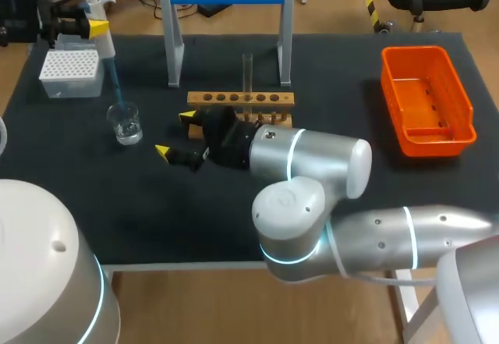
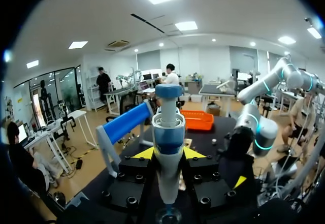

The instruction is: Invert the test tube, pick up the pipette, mount the tip to pipette, aspirate from beaker and dispense into the tube, eject the tip, return the pipette, and cap with the stopper.

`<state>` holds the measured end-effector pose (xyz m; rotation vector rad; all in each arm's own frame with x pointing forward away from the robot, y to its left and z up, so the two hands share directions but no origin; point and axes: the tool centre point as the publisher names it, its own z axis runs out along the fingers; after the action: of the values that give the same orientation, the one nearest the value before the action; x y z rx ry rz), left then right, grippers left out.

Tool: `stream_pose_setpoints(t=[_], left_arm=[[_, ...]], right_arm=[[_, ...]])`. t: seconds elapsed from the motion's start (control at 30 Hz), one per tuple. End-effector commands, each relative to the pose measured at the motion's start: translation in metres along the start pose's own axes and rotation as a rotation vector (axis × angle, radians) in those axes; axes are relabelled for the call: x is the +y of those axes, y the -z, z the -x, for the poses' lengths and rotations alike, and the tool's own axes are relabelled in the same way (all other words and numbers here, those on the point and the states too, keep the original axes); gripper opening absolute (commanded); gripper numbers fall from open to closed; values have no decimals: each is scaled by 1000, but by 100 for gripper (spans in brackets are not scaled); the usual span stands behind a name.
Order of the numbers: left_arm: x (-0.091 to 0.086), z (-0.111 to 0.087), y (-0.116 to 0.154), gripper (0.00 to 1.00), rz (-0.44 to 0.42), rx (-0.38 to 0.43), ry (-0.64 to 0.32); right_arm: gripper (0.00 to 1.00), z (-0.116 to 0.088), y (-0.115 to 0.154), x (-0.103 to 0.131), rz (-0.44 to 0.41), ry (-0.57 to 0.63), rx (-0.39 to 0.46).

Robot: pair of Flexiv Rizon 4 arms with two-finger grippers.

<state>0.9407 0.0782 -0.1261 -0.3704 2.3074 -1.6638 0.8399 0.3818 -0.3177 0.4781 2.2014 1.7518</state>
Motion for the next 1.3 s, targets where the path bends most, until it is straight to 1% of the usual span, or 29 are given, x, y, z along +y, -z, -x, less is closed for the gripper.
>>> stream_pose_setpoints(t=[0.03,0.3,0.57,0.6,1.3], left_arm=[[6,9,-2,0,-7,13,-1],[18,13,-2,0,-22,0,-3],[32,13,-4,0,-32,-8,12],[34,13,-4,0,-44,-13,17],[66,17,-13,0,-54,-22,64]], right_arm=[[100,0,0,0,-1,0,2],[100,0,0,0,-1,0,2],[100,0,0,0,-1,0,2],[100,0,0,0,-1,0,2],[100,0,0,0,-1,0,2]])
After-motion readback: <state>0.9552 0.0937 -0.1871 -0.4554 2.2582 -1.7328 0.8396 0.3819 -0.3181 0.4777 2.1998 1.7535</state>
